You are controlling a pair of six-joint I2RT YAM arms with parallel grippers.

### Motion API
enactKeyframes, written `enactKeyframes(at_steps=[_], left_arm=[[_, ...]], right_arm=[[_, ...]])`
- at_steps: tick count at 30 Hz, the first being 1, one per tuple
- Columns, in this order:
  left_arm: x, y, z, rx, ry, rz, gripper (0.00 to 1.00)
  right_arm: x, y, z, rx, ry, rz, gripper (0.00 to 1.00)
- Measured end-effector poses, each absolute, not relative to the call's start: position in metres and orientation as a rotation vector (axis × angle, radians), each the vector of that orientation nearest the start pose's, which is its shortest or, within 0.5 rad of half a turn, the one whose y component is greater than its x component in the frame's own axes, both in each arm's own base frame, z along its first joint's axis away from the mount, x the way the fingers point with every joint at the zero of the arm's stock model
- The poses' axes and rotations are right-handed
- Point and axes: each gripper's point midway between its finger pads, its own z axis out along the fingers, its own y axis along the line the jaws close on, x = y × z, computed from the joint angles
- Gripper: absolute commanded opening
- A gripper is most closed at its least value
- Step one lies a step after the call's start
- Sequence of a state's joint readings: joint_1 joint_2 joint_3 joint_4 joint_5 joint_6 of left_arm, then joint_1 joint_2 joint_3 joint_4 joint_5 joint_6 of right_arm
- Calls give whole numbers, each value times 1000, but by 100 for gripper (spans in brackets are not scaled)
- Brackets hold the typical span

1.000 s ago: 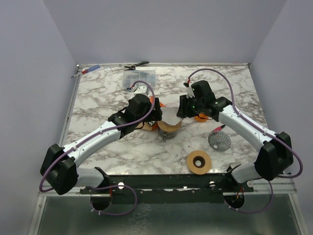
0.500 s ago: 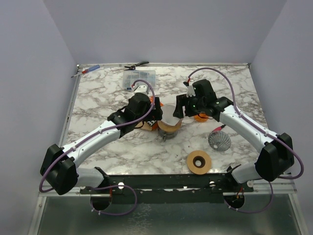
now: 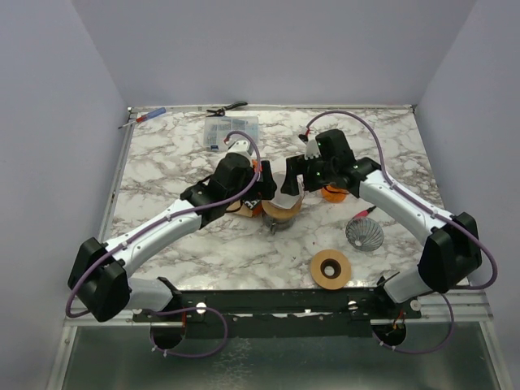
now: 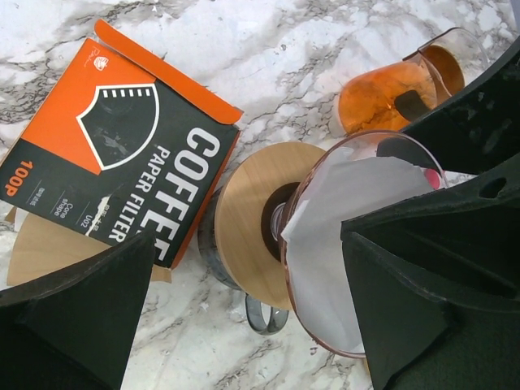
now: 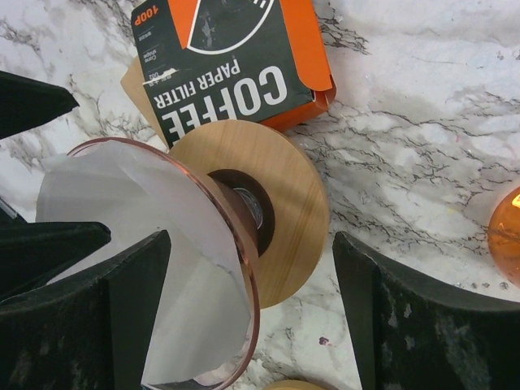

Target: Place the coffee filter in the dripper

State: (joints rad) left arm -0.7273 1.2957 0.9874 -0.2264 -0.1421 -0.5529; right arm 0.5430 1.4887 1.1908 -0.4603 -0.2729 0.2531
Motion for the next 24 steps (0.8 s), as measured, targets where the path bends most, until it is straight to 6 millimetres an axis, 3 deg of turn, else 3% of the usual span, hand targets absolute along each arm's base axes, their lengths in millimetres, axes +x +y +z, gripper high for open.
enactKeyframes(at_steps=[6,11,24], left_arm=[[300,-267,174,110,2206,-591,97],[298,-270,160,124,2243,-570,96],[300,-252,149,93,2269,-443,95]], right_arm=[[313,257,159,-501,2376,704,82],[313,260,156,-513,2387,719,68],[313,260,149,-488,2418,716,53]])
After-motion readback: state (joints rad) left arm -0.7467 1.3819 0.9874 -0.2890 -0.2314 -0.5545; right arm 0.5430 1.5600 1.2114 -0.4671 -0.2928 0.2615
